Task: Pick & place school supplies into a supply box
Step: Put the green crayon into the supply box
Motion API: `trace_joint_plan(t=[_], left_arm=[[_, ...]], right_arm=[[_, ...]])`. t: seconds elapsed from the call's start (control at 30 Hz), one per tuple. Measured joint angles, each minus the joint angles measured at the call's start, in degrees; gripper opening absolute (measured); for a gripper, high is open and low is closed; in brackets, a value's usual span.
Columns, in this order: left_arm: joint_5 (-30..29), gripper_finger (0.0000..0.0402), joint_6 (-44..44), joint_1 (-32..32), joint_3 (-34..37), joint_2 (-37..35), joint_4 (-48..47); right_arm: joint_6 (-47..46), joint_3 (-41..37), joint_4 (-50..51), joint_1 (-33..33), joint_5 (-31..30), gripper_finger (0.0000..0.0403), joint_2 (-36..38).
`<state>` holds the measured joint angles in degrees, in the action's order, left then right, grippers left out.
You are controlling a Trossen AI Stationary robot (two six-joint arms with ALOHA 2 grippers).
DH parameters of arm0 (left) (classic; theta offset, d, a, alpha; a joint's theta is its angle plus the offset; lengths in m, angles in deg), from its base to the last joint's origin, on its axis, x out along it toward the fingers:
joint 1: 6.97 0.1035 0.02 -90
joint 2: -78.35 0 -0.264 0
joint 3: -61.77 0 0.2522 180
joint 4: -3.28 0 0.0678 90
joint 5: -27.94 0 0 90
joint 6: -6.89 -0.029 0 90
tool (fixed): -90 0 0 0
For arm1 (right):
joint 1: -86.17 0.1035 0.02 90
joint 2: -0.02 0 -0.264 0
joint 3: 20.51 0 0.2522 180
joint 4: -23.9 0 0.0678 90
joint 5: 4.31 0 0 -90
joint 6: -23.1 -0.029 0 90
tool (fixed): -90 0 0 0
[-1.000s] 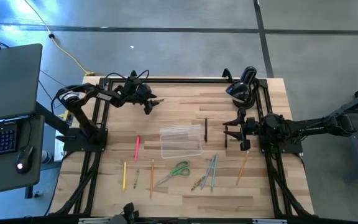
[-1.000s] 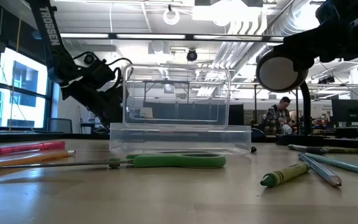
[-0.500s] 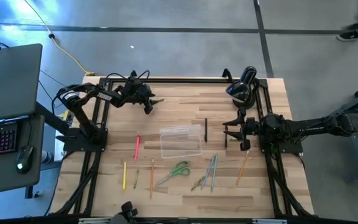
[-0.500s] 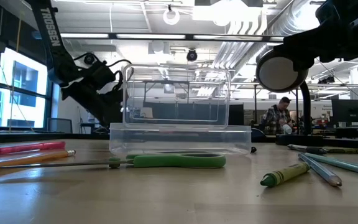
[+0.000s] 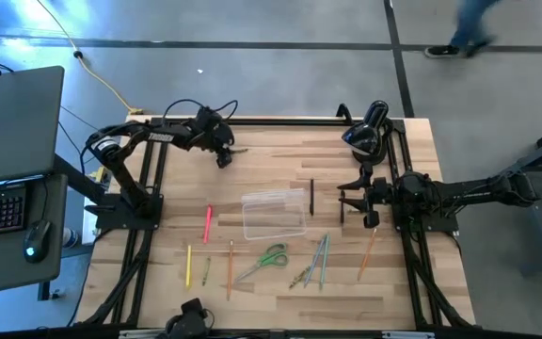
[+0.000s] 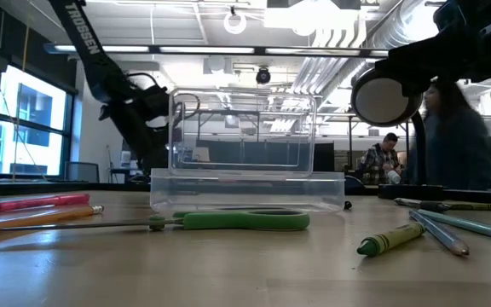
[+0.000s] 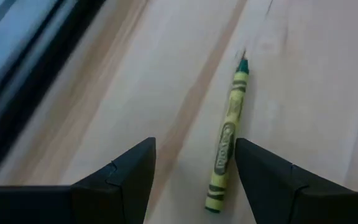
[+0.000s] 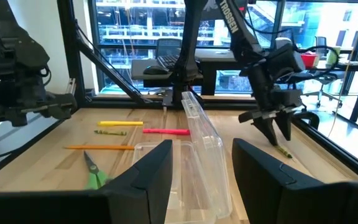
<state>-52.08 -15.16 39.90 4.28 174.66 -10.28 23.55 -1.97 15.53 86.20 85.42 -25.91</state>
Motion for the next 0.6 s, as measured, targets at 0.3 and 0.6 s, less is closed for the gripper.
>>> trace_joint_plan(t=[0.3,0.6], left_arm=[[0.12,0.0160,0.45,-0.04,-1.60,-0.11,-9.72],[5.17,0.0068,4.39,-0.06,-2.71,0.01,-12.29]], right_arm=[[0.00,0.00,0.04,-0.02,-0.20,0.0146,0.00],[-0.28,0.00,0.07,-0.02,0.34,0.0146,0.02]])
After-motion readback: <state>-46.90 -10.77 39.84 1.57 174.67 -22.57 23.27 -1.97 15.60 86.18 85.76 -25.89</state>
